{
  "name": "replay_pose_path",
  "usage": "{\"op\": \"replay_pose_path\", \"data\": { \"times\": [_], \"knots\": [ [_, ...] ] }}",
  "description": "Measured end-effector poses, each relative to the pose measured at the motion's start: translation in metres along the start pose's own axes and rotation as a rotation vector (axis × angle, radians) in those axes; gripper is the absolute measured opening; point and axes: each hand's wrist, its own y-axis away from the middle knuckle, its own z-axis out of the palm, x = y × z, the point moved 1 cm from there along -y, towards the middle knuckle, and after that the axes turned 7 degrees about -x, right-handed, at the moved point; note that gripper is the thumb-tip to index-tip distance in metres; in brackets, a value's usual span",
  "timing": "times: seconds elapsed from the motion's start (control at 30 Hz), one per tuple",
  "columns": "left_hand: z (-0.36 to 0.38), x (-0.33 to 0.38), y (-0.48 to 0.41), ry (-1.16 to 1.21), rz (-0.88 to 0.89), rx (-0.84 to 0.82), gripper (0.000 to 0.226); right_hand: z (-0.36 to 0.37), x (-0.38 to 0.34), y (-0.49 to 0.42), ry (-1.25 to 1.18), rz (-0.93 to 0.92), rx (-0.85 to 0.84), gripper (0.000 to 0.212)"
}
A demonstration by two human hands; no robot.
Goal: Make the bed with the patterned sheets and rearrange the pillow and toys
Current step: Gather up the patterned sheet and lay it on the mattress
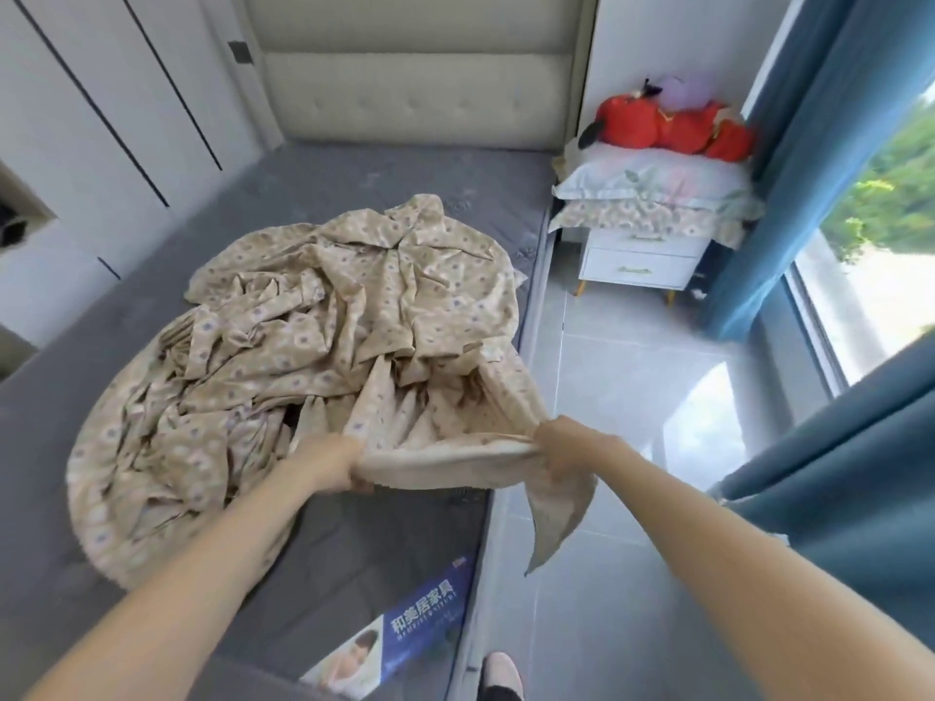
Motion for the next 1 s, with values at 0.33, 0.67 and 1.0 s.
{"op": "replay_pose_path", "data": {
  "times": [0.33,0.67,1.0],
  "knots": [
    [0.001,-0.004,-0.004,-0.142,0.091,0.15,0.025,0.005,-0.017,-0.013,-0.004,-0.066,0.146,0.015],
    [0.031,-0.03,-0.035,0.032,0.199,-0.112,0.04,0.058,-0.037,-0.03,-0.112,0.081,-0.016,0.059],
    [0.103,-0.046,-0.028,0.079,0.15,-0.211,0.024,0.107,-0.105,-0.047,-0.05,0.11,-0.045,0.047]
  ]
}}
